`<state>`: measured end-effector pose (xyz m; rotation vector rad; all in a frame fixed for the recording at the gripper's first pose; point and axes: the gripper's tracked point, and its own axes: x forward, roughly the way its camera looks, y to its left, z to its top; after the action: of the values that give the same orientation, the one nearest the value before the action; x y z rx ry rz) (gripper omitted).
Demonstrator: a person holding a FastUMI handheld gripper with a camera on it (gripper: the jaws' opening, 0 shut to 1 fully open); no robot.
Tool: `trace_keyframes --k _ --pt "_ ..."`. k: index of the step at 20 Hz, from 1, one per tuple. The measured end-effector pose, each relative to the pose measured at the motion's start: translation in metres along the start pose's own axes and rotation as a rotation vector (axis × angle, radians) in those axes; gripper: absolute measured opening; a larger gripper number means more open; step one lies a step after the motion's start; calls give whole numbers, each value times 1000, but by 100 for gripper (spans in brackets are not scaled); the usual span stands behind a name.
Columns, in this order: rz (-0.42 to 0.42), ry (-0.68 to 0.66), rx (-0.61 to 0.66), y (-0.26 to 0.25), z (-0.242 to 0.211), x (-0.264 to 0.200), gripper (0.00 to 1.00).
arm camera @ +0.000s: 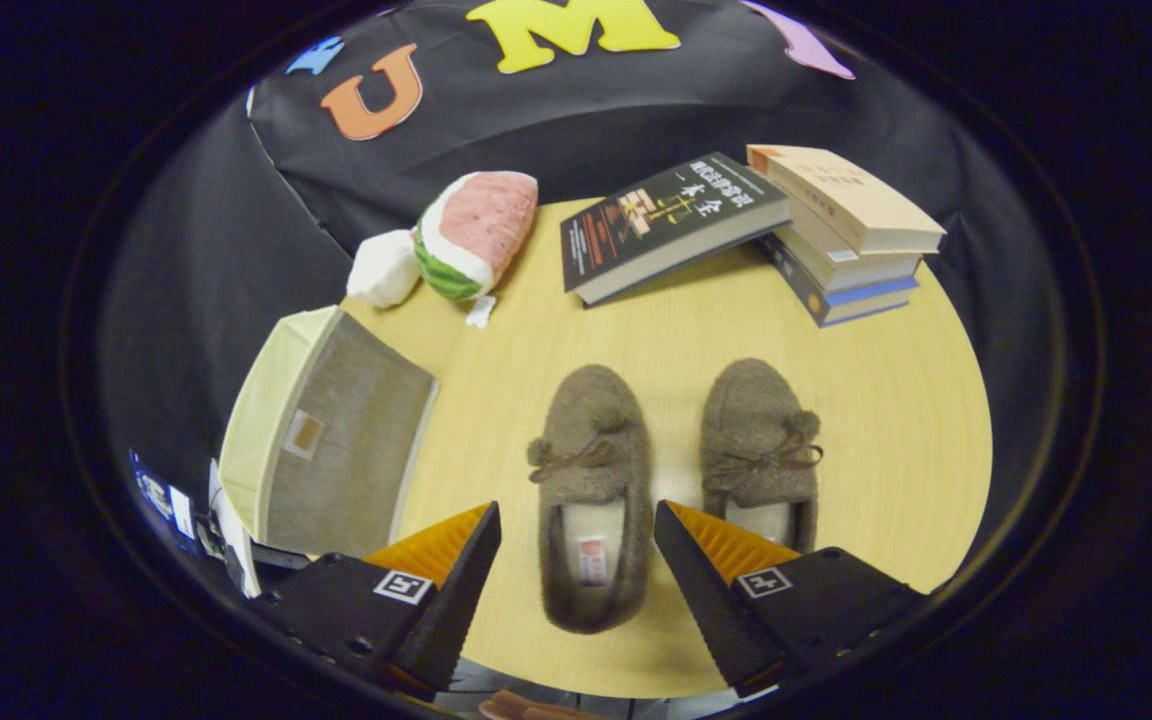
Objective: Open the storage box then place both shoes into the box .Put the left shoe in first, then the right shoe, with the right side of both shoes facing outward in a uniform manner.
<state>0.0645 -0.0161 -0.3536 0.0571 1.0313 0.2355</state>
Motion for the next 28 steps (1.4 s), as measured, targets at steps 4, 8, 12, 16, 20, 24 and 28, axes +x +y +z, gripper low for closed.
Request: trace_keyframes --k 4,8,12,16,20,24,28 --pt "-67 59 21 -26 -17 19 85" --pt "-100 68 -15 -33 -18 30 69" --pt "-136 78 -24 -41 -21 43 48" --pt "-128 116 12 -37 -29 54 34" --pt "-91 125 114 -32 -29 52 11" --pt "-39 144 253 -26 -34 43 1" --pt "2 141 349 -14 -34 21 1"
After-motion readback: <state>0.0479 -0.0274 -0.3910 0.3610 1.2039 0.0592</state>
